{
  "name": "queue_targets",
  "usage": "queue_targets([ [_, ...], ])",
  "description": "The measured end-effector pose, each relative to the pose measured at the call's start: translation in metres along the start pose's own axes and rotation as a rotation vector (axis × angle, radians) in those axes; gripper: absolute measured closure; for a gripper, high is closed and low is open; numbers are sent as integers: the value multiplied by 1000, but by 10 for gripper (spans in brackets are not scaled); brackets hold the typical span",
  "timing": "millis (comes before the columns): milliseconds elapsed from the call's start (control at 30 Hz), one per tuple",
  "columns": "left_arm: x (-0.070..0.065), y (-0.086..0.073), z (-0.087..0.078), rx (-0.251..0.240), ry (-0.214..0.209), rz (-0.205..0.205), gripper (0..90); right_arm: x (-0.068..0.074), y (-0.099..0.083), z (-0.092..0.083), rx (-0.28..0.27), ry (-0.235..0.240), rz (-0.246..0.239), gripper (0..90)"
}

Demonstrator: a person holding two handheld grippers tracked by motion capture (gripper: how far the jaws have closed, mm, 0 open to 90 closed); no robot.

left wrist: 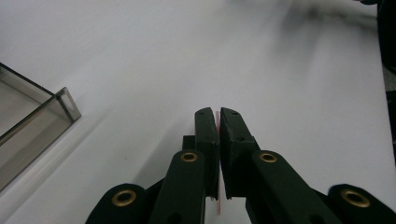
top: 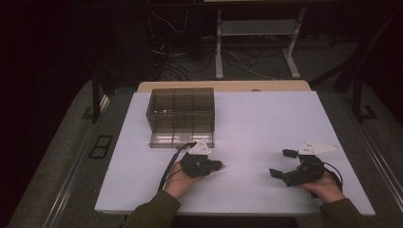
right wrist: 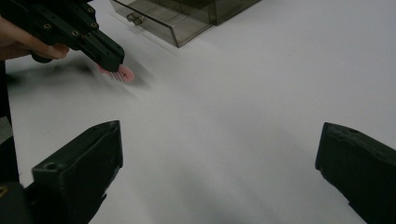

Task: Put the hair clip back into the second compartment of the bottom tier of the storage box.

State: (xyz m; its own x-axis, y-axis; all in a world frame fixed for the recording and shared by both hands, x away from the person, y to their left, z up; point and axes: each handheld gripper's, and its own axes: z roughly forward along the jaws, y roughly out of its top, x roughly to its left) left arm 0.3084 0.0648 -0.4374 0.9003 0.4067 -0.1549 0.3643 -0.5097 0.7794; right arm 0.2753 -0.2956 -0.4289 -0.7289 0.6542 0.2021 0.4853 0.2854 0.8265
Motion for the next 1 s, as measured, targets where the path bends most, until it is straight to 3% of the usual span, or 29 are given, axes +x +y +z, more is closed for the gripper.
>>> queue_targets([
  [1000,4,10,-25,-22,-54,38,857,0,0,1,0,0,-5,1],
])
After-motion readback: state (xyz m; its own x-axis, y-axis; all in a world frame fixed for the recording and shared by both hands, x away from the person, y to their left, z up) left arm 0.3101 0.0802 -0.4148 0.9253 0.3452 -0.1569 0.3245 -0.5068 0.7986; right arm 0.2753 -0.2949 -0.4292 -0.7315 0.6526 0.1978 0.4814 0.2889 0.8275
